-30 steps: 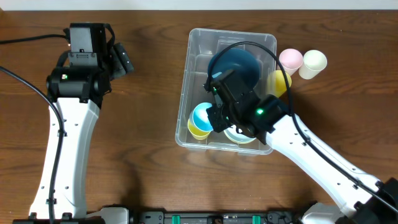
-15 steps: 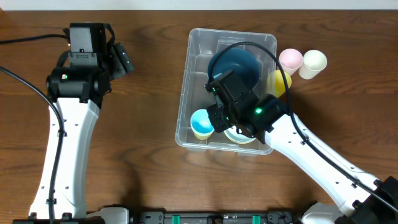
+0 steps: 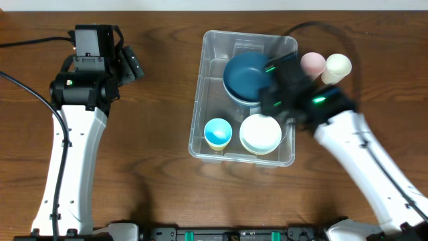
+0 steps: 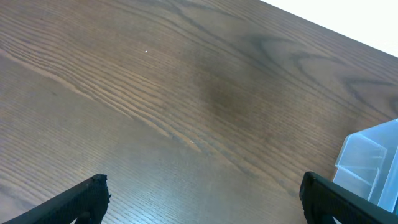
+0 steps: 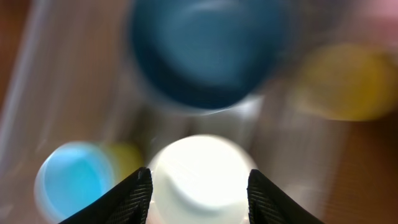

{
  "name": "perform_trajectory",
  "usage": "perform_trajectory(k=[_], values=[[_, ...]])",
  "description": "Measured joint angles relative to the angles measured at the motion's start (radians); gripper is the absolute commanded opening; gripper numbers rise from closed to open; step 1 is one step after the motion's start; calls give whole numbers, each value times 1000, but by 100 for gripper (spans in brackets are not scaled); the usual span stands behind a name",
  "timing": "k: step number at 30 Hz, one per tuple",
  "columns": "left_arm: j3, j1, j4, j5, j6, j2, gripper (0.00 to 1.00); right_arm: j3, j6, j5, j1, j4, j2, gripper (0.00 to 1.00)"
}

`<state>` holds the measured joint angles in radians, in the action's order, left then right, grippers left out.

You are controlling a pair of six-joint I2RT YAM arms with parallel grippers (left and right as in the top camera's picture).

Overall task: Pack container
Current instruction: 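Carry the light blue cup into the bin and release it, then move the right gripper to the second yellow cup and grasp its rim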

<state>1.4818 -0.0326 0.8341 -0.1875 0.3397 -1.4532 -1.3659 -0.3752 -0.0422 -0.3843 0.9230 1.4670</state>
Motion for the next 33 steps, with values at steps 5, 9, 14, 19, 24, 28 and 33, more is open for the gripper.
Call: perform_trajectory(k=[5,9,14,19,24,28,33], values=[[0,0,0,0,0,0,98,-9,-19,2,202,15,-18,48],[0,0,0,0,0,0,98,-9,-19,34,287,19,-3,48],[0,0,0,0,0,0,98,-9,-19,54,300,8,58,48],[0,0,0,0,0,0,98,-9,-23,61,301,-17,175,47],[0,0,0,0,0,0,98,-9,-48,62,320,-31,264,47],[0,0,0,0,0,0,98,-9,-61,61,344,-54,297,47],[0,0,0,0,0,0,98,-9,-66,61,348,-88,348,46]])
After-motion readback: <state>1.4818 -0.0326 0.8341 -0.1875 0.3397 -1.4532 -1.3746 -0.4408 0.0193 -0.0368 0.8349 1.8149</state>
